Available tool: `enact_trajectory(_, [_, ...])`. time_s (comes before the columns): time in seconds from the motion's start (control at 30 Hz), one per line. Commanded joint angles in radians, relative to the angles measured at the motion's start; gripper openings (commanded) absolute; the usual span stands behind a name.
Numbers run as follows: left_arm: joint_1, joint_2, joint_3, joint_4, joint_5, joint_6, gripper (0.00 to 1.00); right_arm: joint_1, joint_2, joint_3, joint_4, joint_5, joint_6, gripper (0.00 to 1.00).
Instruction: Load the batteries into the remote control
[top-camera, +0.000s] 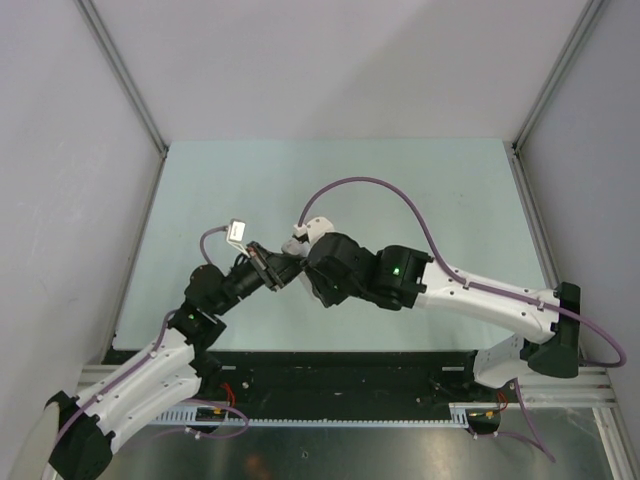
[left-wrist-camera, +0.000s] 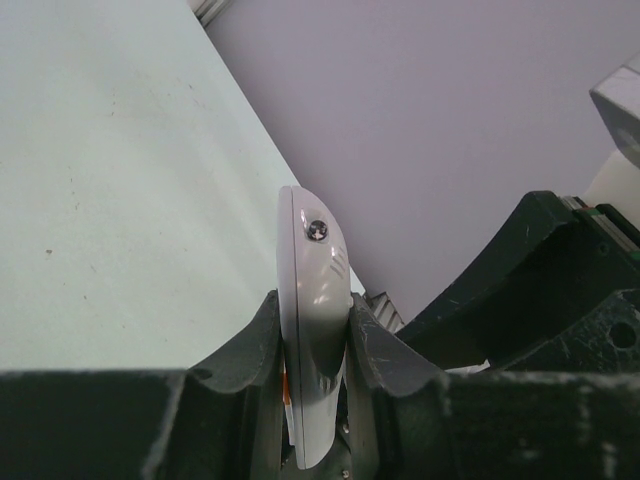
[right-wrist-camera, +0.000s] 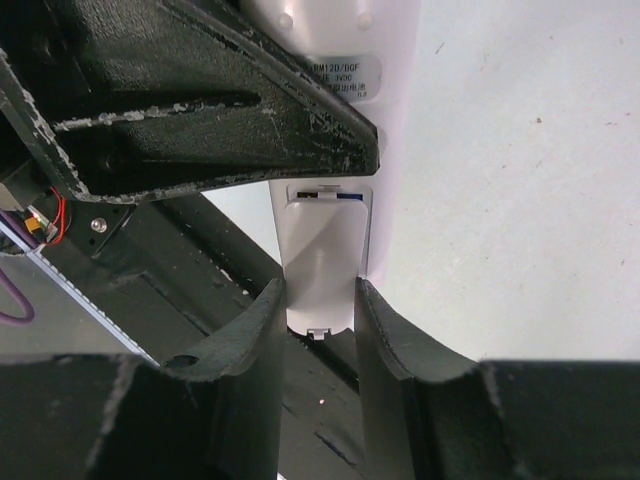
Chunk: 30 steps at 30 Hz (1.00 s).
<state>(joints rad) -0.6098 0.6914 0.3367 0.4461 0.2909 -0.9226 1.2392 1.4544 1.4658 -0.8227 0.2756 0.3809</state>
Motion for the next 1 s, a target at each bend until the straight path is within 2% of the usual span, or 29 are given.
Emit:
enact_trajectory(0.0, [-0.008,-0.029,-0.004,0.069,0.025,0.004,0.0,-0.006,0.014,0.056,0.007,0.013,-0.022,0.0])
enact_trajectory(0.53, [-0.01,-0.032,-0.016,0.069,0.044,0.005,0.0,0.013,0.078,0.166,-0.122,0.02,-0.079,0.0])
enact_trajectory(0.97, [-0.021,-0.05,-0.004,0.069,0.062,-0.019,0.0,0.025,0.095,0.166,-0.095,0.08,-0.082,0.0])
